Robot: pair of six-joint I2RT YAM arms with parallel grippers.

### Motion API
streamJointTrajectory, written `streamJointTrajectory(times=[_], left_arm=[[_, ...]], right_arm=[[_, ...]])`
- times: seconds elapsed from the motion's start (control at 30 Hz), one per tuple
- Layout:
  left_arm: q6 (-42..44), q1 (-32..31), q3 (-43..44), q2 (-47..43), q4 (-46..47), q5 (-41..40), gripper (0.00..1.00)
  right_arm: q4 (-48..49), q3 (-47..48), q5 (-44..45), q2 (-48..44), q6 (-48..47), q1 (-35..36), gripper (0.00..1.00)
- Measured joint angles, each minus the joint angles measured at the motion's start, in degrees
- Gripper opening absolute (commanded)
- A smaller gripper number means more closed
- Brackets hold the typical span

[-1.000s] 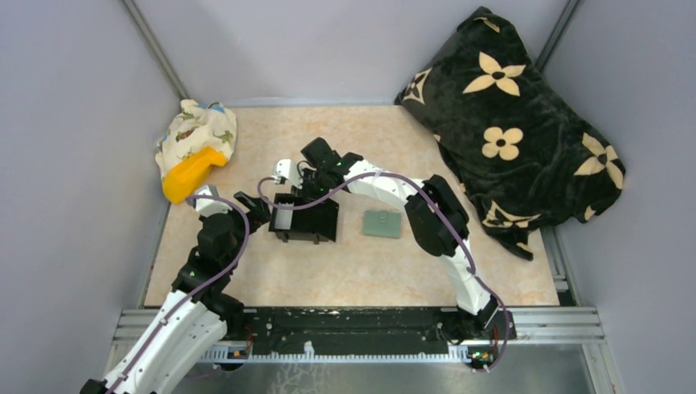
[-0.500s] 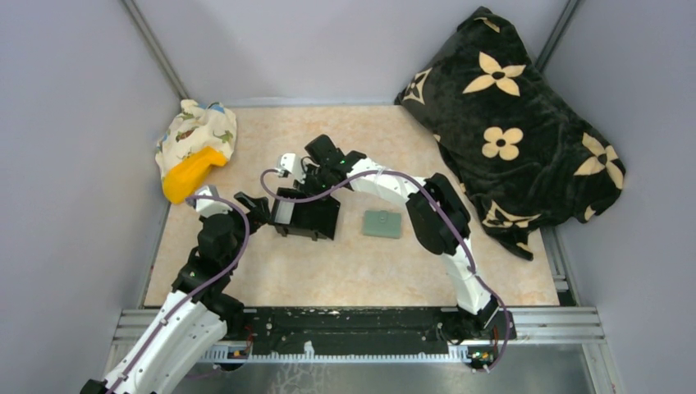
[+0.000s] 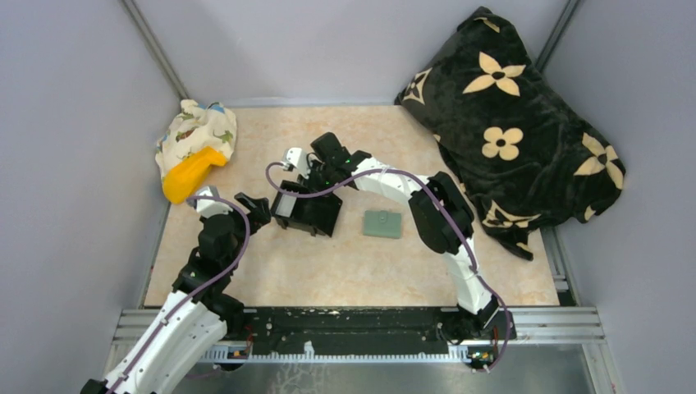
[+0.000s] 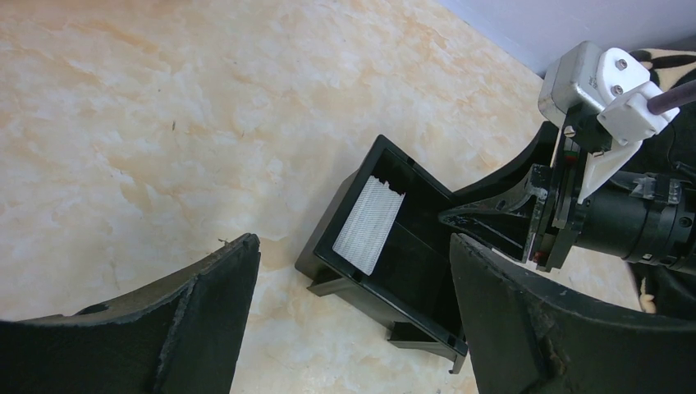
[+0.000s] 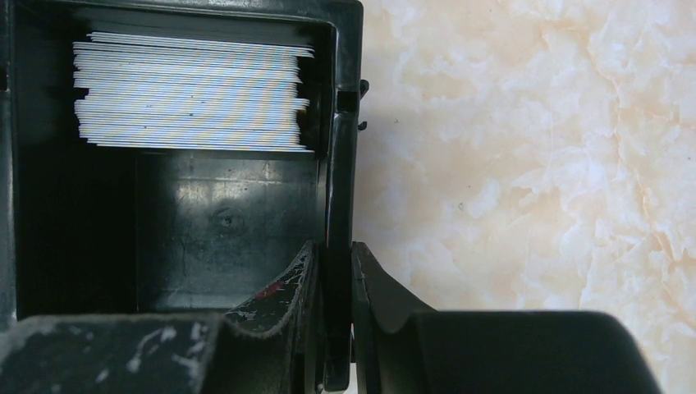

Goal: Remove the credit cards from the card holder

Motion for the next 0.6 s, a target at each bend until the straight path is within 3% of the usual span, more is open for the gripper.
streamJointTrajectory(times=[0.6], left_arm=[[0.0,0.0,-0.1,-0.6,0.0,0.1,0.90]], right_arm=[[5.8,-2.4,6.9,-0.7,8.5,-3.6,0.00]])
